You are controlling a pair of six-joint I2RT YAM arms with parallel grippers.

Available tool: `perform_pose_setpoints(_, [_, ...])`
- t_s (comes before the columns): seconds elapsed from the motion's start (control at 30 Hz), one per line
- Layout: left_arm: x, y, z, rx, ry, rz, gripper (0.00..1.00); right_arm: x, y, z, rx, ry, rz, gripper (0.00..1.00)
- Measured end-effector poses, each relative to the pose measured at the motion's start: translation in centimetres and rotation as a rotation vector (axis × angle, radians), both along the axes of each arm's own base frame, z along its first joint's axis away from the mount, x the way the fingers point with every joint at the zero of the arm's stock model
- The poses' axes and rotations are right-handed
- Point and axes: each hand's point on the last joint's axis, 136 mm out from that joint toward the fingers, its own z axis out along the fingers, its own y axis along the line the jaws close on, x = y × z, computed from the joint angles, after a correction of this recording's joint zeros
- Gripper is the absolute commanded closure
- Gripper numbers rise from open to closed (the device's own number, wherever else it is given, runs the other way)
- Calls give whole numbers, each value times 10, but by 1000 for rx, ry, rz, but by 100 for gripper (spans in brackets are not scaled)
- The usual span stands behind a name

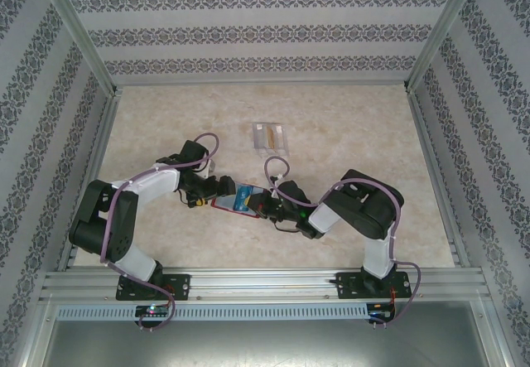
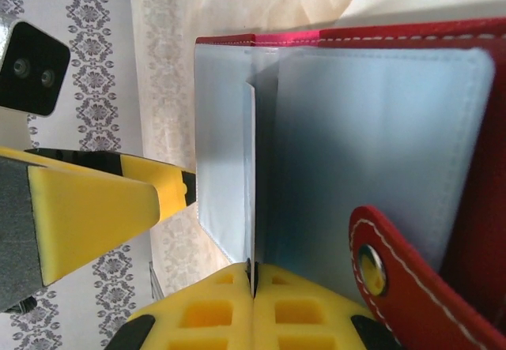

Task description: Put the credit cards into the card holder

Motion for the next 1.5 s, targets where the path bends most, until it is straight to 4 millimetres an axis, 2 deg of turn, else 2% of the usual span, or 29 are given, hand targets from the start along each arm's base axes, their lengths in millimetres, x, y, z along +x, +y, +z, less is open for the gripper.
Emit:
perform_pose_setpoints(0.17, [2,-4,2,-40,-1,10,0,2,2,1,22,10,-12,100])
perform_pose_setpoints(0.33, [3,-17,7,-119,-14,-9,0,4,-3,-2,27,41,-56,100])
perform_pose_setpoints(0.83, [3,-17,6,-128,-15,-4,0,3,-15,-4,51,43,-147,100])
perform_pose_setpoints(1.03, [3,-17,6,-127,-15,-4,1,3,-14,-4,55,45,-139,100])
perform_pose_setpoints(1.2, [3,-17,6,-126,-15,-4,0,11,-1,-2,80,49,-91,100])
perform_pose_setpoints(1.5, [4,-17,6,-123,-16,-3,0,10,-11,-4,87,59,-39,100])
